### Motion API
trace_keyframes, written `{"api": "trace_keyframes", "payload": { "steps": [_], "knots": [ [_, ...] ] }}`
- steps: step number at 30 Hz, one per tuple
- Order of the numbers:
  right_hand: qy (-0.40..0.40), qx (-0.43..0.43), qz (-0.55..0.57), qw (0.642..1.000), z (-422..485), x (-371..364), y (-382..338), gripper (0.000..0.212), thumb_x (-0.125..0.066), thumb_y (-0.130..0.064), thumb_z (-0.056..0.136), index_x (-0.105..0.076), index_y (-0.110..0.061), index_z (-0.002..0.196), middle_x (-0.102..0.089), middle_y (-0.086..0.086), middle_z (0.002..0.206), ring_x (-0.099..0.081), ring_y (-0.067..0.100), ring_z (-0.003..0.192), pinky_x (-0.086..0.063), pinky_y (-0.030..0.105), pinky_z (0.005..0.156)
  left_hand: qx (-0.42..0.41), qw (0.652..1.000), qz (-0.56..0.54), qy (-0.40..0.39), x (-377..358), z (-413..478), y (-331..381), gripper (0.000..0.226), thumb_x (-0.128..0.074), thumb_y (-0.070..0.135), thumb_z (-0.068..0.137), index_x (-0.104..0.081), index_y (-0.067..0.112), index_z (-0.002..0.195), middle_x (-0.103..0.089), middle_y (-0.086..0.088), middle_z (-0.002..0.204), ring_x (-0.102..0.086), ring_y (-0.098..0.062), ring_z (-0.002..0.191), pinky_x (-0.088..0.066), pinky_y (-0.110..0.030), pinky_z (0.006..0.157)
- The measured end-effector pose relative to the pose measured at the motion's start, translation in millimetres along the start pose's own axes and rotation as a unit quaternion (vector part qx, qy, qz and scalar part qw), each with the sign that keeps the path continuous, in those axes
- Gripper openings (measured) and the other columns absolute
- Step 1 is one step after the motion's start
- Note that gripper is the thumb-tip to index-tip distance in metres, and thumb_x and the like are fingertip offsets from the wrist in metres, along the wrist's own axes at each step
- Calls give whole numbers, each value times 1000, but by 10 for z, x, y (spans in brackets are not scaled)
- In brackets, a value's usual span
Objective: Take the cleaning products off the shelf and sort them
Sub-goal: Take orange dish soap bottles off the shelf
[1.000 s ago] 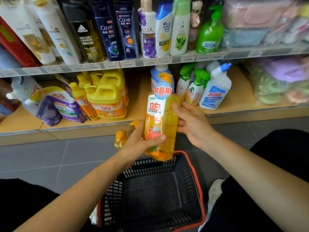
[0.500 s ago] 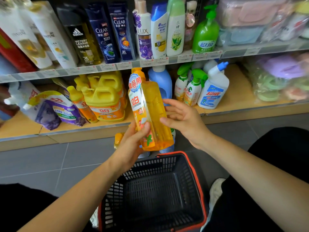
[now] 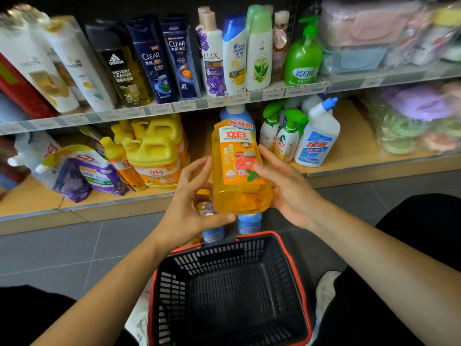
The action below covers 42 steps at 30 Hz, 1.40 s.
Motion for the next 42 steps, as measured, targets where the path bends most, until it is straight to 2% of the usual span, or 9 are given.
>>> {"api": "trace_keyframes", "payload": {
  "steps": [5, 12, 17, 21, 27, 30, 33, 36, 42],
  "knots": [
    [34, -34, -40, 998, -40, -17, -4, 57, -69, -39, 84, -55, -36, 139, -72, 3, 122, -71, 21, 107, -61, 40, 73, -91, 990, 109, -22, 12, 24, 95, 111, -90, 47, 66, -32, 22, 156, -24, 4, 166, -22, -19, 153, -29, -51, 121],
    [36, -86, -51, 994, -101, -43, 140, 31, -65, -46, 85, -78, -28, 107, -76, 13, 108, -75, 30, 93, -61, 36, 69, -52, 997, 2, -61, -59, -7, -2, 114, -98, 21, 62, -30, 16, 153, -44, -2, 153, -43, -26, 142, -40, -49, 115],
    [-2, -142, -116, 983, -152, -124, 178, 61, -57, -63, 84, -72, -10, 110, -74, 27, 98, -75, 38, 87, -61, 33, 64, -92, 996, 16, 13, 55, 49, 62, 79, -94, 28, 66, -54, 20, 134, -66, 15, 124, -64, -7, 116, -48, -19, 96],
    [73, 32, -292, 953, -82, -91, 16, 48, -45, -39, 104, -68, 2, 92, -70, 16, 69, -68, 24, 58, -51, 32, 50, -87, 995, 24, 45, 68, -9, 80, 71, -96, 32, 64, -63, 18, 126, -70, 14, 117, -67, -9, 110, -52, -20, 91],
    [-52, 284, -492, 821, -215, -192, -34, 34, -57, -22, 99, -65, -15, 132, -58, 5, 143, -51, 14, 134, -42, 30, 110, -64, 993, 65, 82, 21, -65, 51, 73, -93, 50, 63, -65, 22, 124, -72, 8, 112, -69, -18, 105, -56, -49, 88],
    [-86, 314, -569, 755, -252, -228, 47, 36, -63, -21, 96, -66, -9, 130, -52, 3, 148, -35, 20, 148, -31, 35, 120, -60, 992, 60, 94, 51, -72, 70, 70, -93, 51, 64, -65, 24, 123, -73, 7, 112, -70, -19, 104, -57, -50, 87],
    [-61, 388, -591, 704, -286, -238, 51, 31, -69, -11, 92, -70, -3, 122, -64, 9, 134, -46, 28, 141, -42, 45, 112, -52, 991, 82, 94, 81, -73, 84, 73, -93, 52, 62, -65, 23, 123, -73, 9, 112, -70, -17, 105, -56, -48, 89],
    [-62, 398, -585, 704, -281, -269, 28, 29, -72, -7, 90, -72, -5, 119, -68, 7, 128, -54, 27, 134, -45, 51, 106, -40, 990, 102, 86, 83, -49, 97, 75, -91, 54, 62, -65, 21, 124, -74, 9, 110, -70, -16, 103, -56, -48, 88],
    [-125, 221, -607, 753, -215, -304, -41, 44, -43, -29, 102, -46, -29, 146, -39, -12, 157, -24, 15, 145, -17, 44, 120, -28, 986, 148, 73, 158, 137, 98, 79, -86, 67, 58, -66, 21, 120, -74, 3, 105, -70, -23, 96, -55, -49, 83]
  ]
}}
Point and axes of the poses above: each hand's wrist, its own z-axis towards the middle knuckle, its own x-axis out of the back of the hand, y = z × x, the point moved 2 cm from there along z, towards the middle knuckle
